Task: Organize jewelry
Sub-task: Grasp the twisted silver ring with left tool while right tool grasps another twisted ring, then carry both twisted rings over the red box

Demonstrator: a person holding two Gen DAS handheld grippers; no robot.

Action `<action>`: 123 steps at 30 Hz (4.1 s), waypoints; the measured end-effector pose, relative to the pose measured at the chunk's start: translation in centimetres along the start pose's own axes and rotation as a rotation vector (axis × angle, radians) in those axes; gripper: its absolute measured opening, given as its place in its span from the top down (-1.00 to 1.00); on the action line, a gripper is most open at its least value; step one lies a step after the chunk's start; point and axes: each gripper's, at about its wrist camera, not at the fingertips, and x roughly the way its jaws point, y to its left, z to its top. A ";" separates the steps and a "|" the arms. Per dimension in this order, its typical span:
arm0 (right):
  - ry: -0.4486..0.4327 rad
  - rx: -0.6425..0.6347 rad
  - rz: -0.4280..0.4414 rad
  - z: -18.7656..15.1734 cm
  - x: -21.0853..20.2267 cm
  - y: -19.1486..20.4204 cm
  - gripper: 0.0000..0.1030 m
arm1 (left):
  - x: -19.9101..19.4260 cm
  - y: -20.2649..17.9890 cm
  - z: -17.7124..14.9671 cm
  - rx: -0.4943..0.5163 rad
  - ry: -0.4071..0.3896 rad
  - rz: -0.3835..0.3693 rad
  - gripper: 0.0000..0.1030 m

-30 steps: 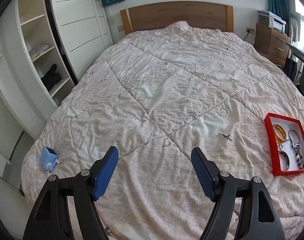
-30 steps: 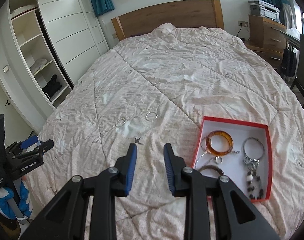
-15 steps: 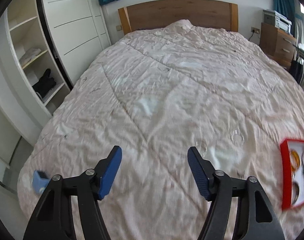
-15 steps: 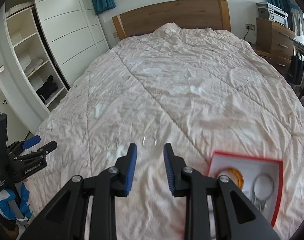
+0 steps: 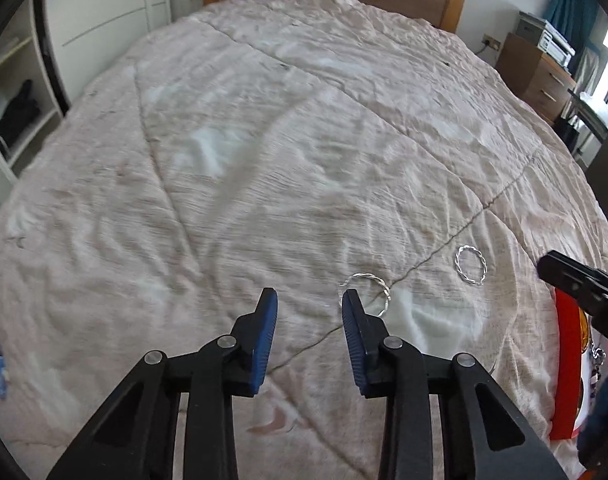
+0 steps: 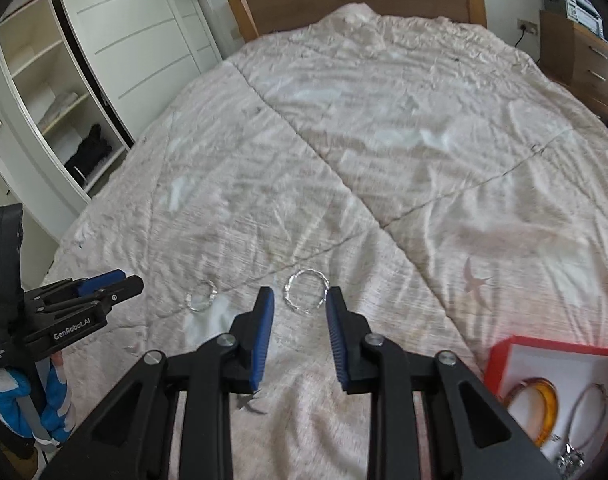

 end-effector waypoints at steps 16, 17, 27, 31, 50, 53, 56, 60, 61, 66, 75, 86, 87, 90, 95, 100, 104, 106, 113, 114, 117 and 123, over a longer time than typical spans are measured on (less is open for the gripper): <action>0.067 -0.009 0.007 0.0 5.9 -1.5 0.55 | 6.3 -1.1 -0.7 0.010 0.101 -0.040 0.47; 0.073 -0.007 0.008 -0.1 6.1 -1.6 0.60 | 6.4 -1.1 -0.7 0.010 0.103 -0.040 0.48; 0.141 -0.018 -0.019 -0.6 9.5 -1.5 0.65 | 7.4 -1.1 -0.9 0.025 0.099 -0.047 0.50; 0.165 -0.038 -0.034 -0.7 10.5 -1.4 0.67 | 7.8 -1.5 -1.0 0.035 0.087 -0.038 0.51; 0.019 0.010 -0.036 -1.4 2.7 -0.8 0.89 | 3.5 -1.5 -0.9 -0.007 0.024 -0.012 0.90; 0.004 0.022 -0.033 -1.7 0.8 -0.5 0.89 | 1.7 -1.5 -1.0 -0.010 0.011 0.002 0.90; -0.012 0.028 -0.033 -2.1 -1.2 -0.2 0.89 | -0.4 -1.7 -1.4 0.003 -0.009 0.021 0.90; -0.040 0.039 -0.039 -2.8 -4.4 0.2 0.89 | -3.2 -2.0 -2.3 0.014 -0.031 0.035 0.90; -0.046 0.042 -0.042 -3.0 -5.1 0.2 0.89 | -3.9 -2.1 -2.5 0.016 -0.036 0.035 0.90; -0.086 0.066 -0.065 -4.2 -9.8 0.2 0.89 | -7.5 -2.7 -3.9 0.023 -0.065 0.040 0.90; -0.144 0.085 -0.113 -6.8 -16.7 0.0 0.89 | -13.3 -5.7 -6.1 0.059 -0.134 0.032 0.90; -0.187 0.118 -0.156 -9.9 -22.6 -2.3 0.89 | -17.2 -10.9 -8.2 0.106 -0.180 -0.003 0.90; -0.191 0.122 -0.159 -10.1 -23.1 -2.6 0.89 | -17.4 -11.4 -8.3 0.112 -0.182 -0.004 0.90; -0.199 0.137 -0.166 -10.6 -24.1 -3.9 0.89 | -17.6 -13.1 -8.4 0.130 -0.182 -0.007 0.90; -0.213 0.172 -0.181 -11.6 -25.6 -6.7 0.89 | -17.3 -15.8 -8.5 0.165 -0.173 -0.014 0.90; -0.216 0.200 -0.205 -12.5 -26.5 -9.8 0.89 | -15.8 -18.8 -8.7 0.200 -0.143 -0.023 0.90; -0.200 0.223 -0.226 -13.4 -26.3 -12.6 0.89 | -13.8 -21.5 -9.0 0.224 -0.104 -0.045 0.90; -0.186 0.233 -0.230 -13.9 -25.8 -13.8 0.89 | -12.7 -22.8 -9.2 0.238 -0.084 -0.055 0.90; -0.122 0.262 -0.243 -14.7 -22.5 -17.8 0.89 | -8.4 -27.4 -9.8 0.289 -0.016 -0.098 0.90; -0.114 0.263 -0.243 -14.7 -21.9 -18.3 0.89 | -7.8 -28.0 -9.9 0.297 -0.008 -0.104 0.90; -0.088 0.260 -0.236 -14.6 -20.2 -19.4 0.89 | -6.0 -29.7 -10.1 0.325 0.018 -0.123 0.90; -0.018 0.244 -0.215 -15.9 -16.6 -20.3 0.89 | -3.0 -31.6 -11.1 0.368 0.068 -0.140 0.90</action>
